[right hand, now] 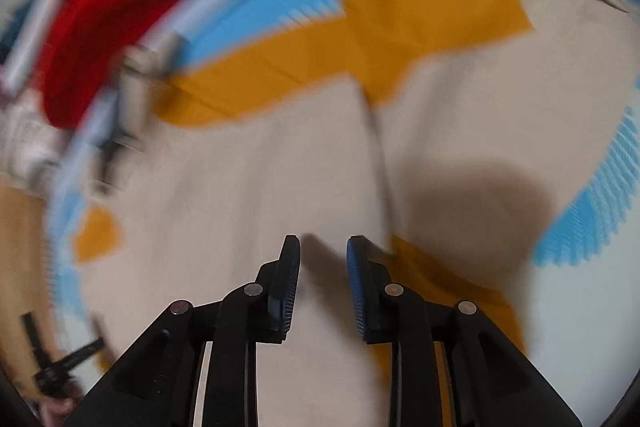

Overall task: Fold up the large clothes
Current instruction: 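Open the left gripper, release the sleeve and lift away, then move the right gripper to the other sleeve cuff and close on it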

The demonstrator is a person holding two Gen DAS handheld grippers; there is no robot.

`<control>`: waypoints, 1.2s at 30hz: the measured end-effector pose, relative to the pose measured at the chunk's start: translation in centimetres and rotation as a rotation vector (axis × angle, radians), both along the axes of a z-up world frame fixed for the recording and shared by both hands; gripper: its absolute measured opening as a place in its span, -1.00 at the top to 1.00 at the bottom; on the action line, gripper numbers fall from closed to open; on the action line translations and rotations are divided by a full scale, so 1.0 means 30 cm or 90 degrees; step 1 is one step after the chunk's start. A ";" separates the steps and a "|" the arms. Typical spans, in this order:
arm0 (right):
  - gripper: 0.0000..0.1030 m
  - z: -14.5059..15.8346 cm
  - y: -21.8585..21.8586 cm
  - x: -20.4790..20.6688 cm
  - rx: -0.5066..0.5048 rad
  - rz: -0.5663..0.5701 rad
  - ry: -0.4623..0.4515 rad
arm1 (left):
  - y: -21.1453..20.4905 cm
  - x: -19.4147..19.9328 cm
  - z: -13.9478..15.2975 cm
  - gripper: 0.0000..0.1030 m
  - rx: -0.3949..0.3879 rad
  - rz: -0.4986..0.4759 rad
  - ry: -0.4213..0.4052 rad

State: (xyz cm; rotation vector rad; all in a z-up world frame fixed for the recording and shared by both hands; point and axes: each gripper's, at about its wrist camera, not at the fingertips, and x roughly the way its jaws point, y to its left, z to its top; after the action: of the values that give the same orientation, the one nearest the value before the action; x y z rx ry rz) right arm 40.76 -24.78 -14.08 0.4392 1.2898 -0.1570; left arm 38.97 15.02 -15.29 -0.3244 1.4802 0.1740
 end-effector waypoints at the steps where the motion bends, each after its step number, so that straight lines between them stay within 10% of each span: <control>1: 0.50 -0.012 -0.007 -0.004 -0.004 -0.009 0.014 | -0.003 -0.003 0.002 0.66 0.002 0.000 -0.001; 12: 0.49 0.044 -0.007 -0.015 0.007 -0.031 -0.013 | -0.077 -0.055 0.024 0.65 0.023 -0.032 -0.015; 27: 0.34 0.595 0.086 -0.117 -0.143 0.100 -0.329 | -0.354 -0.080 0.372 0.26 0.113 -0.180 -0.211; 36: 0.29 0.633 -0.094 -0.188 -0.160 0.040 -0.329 | -0.434 -0.112 0.382 0.26 0.123 -0.214 -0.223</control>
State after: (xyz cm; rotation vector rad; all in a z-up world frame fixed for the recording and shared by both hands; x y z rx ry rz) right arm 35.11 -27.61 4.92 0.2027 0.7618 -0.1381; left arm 35.60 2.01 -3.82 0.0518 1.1391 -0.0113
